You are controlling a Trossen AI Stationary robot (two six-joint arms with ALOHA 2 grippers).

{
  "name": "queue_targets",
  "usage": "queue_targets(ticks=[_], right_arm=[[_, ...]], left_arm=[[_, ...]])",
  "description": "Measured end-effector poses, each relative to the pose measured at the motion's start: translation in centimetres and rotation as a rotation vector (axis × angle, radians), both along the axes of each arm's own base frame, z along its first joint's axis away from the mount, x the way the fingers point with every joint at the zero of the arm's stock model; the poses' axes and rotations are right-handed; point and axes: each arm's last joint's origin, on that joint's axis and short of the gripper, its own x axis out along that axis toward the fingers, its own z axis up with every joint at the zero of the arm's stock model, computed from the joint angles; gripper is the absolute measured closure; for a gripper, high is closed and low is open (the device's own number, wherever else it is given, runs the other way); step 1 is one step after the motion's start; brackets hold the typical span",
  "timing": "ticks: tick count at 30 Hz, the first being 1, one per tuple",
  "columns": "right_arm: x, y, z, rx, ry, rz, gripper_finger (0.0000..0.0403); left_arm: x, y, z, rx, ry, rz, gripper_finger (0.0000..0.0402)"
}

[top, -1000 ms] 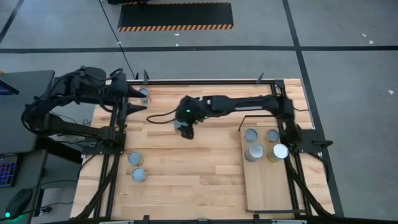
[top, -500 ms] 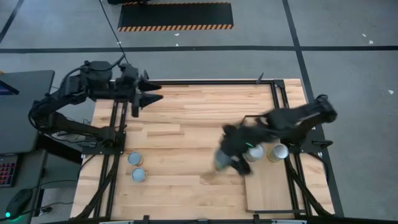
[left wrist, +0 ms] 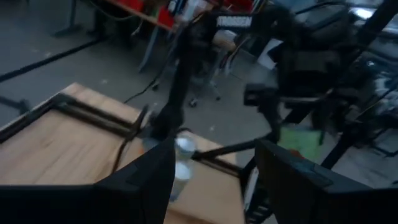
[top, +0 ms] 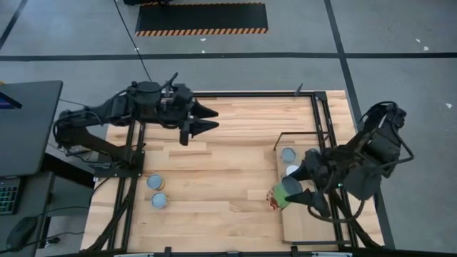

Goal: Pick and place cans onto a shelf
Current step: Put the canned spaghetti sauce on the shelf

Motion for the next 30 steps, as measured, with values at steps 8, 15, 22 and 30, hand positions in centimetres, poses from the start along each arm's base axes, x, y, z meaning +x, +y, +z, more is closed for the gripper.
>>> queue_targets(ticks=[8,15,22,30], right_arm=[[1.1,0.7,-1.0,0.395,0.079,-0.301,0.0113],[3.1,1.0,-3.7,0.506,0.182,-0.550,0.0113],[3.1,0.8,-5.9,0.368,0.364,-0.609,0.0113],[0.5,2.2,-9.8,0.141,0.603,-0.648,0.0113]], left_arm=[[0.4,-1.3,0.4,-0.032,-0.051,-0.045,0.0175],[0.3,-2.1,0.6,-0.030,-0.071,-0.081,0.0175],[0.2,-3.3,0.6,-0.030,-0.065,-0.126,0.0175],[-0.2,-5.6,0.5,-0.020,-0.058,-0.215,0.0175]])
